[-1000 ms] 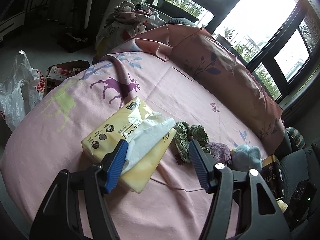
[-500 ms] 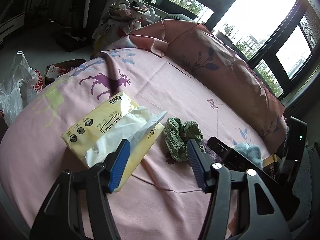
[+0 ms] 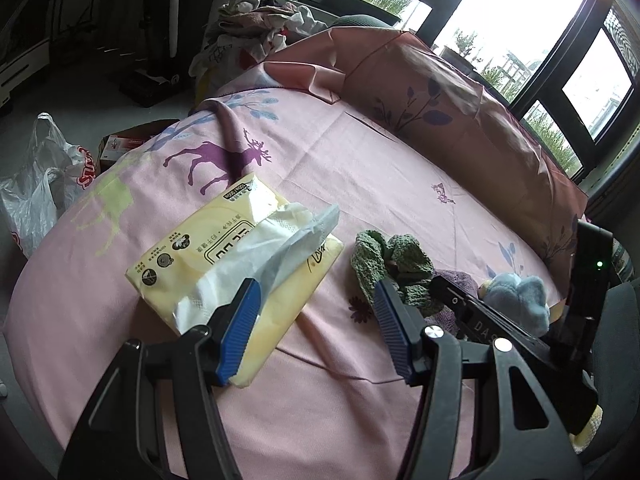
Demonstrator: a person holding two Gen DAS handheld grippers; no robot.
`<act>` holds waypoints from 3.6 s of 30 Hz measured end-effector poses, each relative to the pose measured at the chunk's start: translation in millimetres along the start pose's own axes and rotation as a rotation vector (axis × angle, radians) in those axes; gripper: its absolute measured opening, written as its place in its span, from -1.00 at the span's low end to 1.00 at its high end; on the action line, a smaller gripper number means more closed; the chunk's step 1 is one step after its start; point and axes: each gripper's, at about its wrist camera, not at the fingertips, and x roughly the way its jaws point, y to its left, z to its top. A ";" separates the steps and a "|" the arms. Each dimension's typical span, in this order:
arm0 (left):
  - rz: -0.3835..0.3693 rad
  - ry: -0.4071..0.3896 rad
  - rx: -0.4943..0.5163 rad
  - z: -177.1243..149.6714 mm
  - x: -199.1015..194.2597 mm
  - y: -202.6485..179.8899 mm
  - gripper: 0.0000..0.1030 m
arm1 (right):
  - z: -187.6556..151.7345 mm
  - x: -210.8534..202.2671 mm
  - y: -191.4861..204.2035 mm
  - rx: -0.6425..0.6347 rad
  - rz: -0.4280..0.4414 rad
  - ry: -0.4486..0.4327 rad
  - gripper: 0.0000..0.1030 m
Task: Organize soft objects
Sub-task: 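Close the right gripper on the green knitted cloth and lift it, then carry the green cloth with the right gripper over the green box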
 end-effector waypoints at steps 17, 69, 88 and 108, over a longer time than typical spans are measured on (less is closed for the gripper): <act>0.014 0.027 0.034 -9.5 0.3 -4.3 0.11 | -9.0 -9.9 -11.1 0.115 0.061 0.104 -0.73; -0.166 0.410 0.424 -94.1 46.5 -86.9 -0.41 | -91.4 -32.6 -88.9 0.443 0.261 0.231 -0.02; -0.510 0.077 0.533 -87.0 -51.7 -213.9 -0.55 | -74.6 -185.0 -131.5 0.444 0.307 -0.239 -0.31; -0.750 0.249 0.778 -173.3 -27.8 -396.1 -0.08 | -149.9 -298.2 -267.8 0.746 -0.161 -0.654 -0.31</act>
